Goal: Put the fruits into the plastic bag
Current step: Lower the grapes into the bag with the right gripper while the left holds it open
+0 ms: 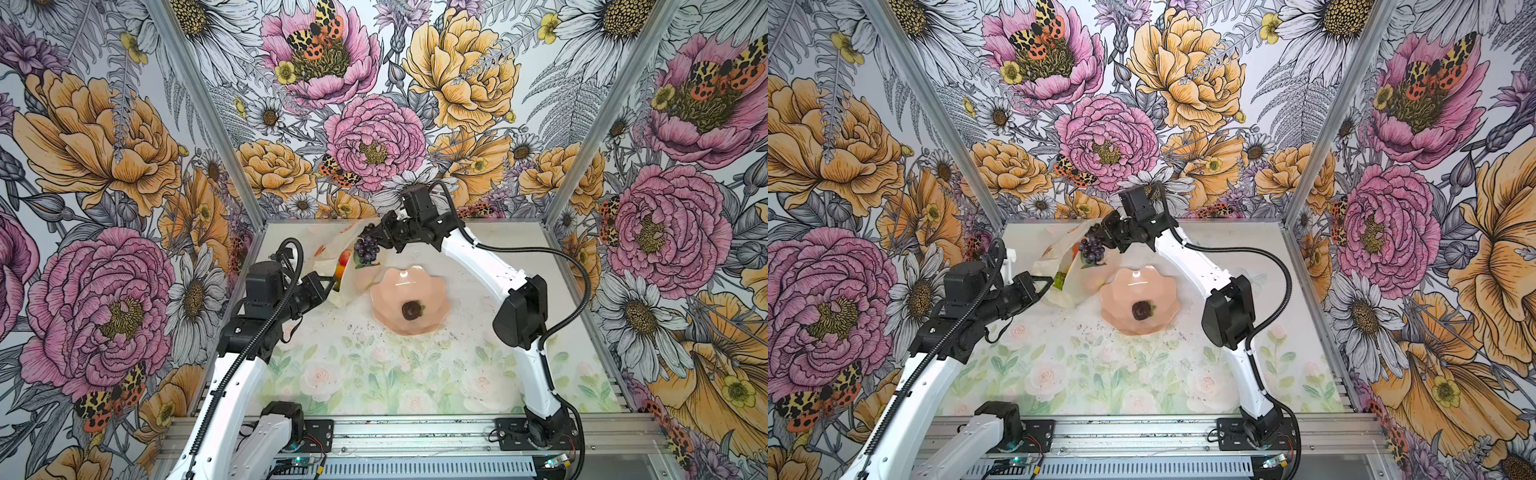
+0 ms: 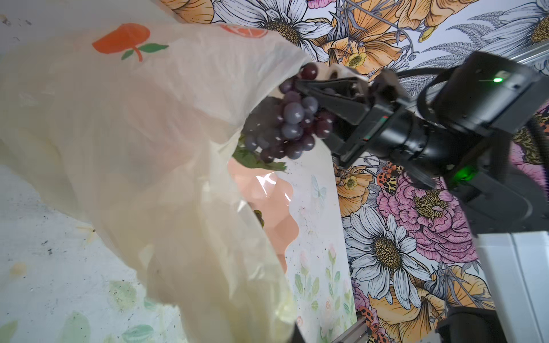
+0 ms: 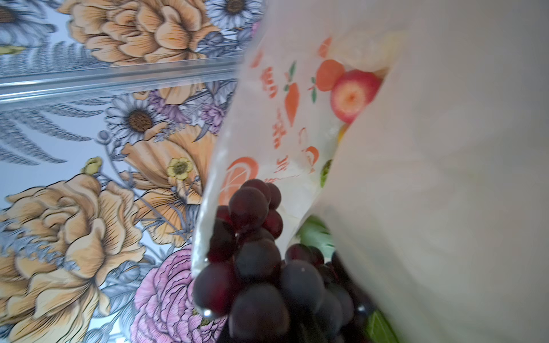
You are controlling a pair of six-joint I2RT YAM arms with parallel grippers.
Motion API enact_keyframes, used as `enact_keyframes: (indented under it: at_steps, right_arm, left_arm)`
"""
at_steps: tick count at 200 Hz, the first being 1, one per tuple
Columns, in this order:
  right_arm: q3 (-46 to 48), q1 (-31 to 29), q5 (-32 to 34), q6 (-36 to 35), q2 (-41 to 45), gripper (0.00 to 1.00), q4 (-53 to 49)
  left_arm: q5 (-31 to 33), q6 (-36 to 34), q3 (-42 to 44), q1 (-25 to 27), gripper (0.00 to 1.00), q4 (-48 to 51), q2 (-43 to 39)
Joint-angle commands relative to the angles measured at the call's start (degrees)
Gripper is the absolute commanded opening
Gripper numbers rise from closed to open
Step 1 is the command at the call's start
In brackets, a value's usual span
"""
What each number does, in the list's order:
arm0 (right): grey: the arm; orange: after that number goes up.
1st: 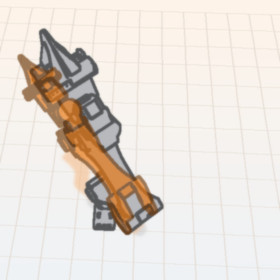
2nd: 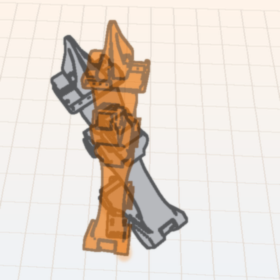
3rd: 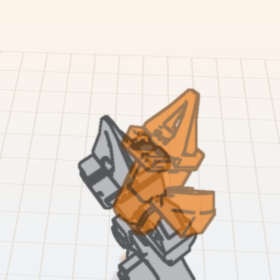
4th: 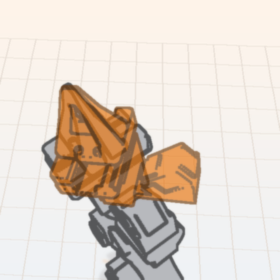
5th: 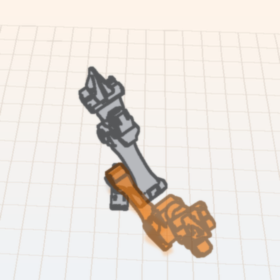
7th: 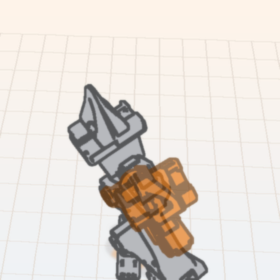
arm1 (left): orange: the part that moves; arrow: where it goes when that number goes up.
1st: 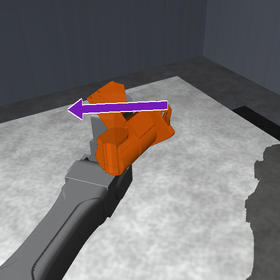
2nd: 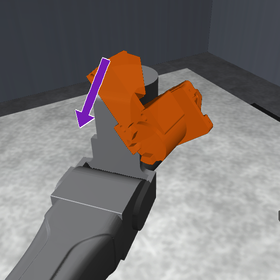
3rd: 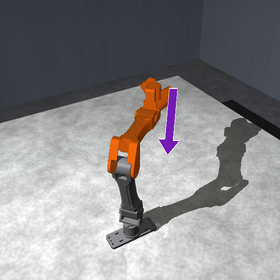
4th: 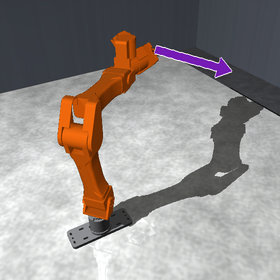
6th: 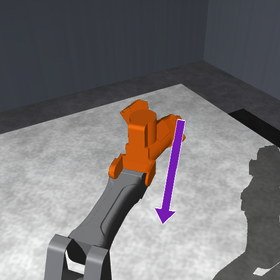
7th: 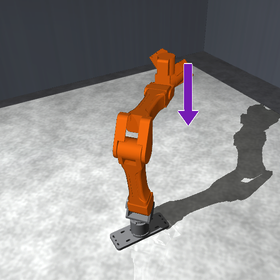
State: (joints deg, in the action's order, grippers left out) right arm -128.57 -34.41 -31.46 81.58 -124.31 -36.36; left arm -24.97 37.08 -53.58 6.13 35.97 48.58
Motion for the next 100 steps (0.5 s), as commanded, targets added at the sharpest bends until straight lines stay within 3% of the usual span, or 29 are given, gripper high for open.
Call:
enact_keyframes:
  at_steps: [1,36,75,100]
  right_arm:
    - [-1.54,-0.12,-2.33,0.91,2.29,0.21,2.08]
    - [-2.71,-0.04,-1.88,1.34,1.87,0.21,2.42]
    - [-6.56,-1.33,-1.37,0.78,-4.15,0.21,3.75]
    - [-3.61,-2.16,-1.35,-0.07,-5.50,0.21,4.60]
  left_arm:
    - [-0.72,-0.43,-0.46,0.32,0.00,-0.90,-0.76]
    - [-0.51,-0.52,-0.83,1.11,0.00,-1.15,-0.74]
    - [-0.02,1.36,0.11,2.11,0.00,-2.42,-1.81]
    - [0.41,3.78,0.83,2.25,0.00,-4.77,-2.06]
